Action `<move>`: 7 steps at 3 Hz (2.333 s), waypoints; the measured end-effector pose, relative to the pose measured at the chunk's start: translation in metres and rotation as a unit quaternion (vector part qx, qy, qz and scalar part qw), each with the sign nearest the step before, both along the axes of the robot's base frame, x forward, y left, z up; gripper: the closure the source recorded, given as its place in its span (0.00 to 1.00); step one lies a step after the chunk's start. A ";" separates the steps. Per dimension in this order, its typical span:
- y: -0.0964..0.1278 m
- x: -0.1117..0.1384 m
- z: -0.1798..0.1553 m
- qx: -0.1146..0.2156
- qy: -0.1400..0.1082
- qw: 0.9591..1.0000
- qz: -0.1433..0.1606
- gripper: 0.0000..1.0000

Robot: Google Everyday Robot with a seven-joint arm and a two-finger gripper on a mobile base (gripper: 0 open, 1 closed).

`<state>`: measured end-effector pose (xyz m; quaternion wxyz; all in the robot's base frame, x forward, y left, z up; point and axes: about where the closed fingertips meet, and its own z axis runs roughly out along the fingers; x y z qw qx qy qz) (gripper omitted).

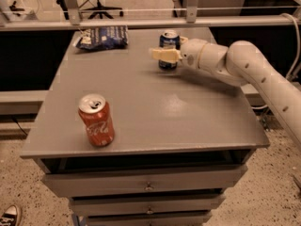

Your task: Move pepsi can near blue chip bag

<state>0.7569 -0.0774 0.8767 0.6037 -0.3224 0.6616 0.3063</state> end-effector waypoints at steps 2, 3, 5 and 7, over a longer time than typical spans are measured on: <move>0.000 0.000 0.006 0.000 0.000 1.000 0.000 1.00; 0.000 0.000 0.006 0.000 0.000 1.000 0.000 1.00; 0.083 -0.004 0.108 -0.070 -0.094 0.991 0.060 1.00; 0.120 0.005 0.119 -0.091 -0.103 0.988 0.074 1.00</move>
Offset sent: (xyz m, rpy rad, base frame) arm 0.0463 0.1537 -0.0030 0.0291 -0.0837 0.1190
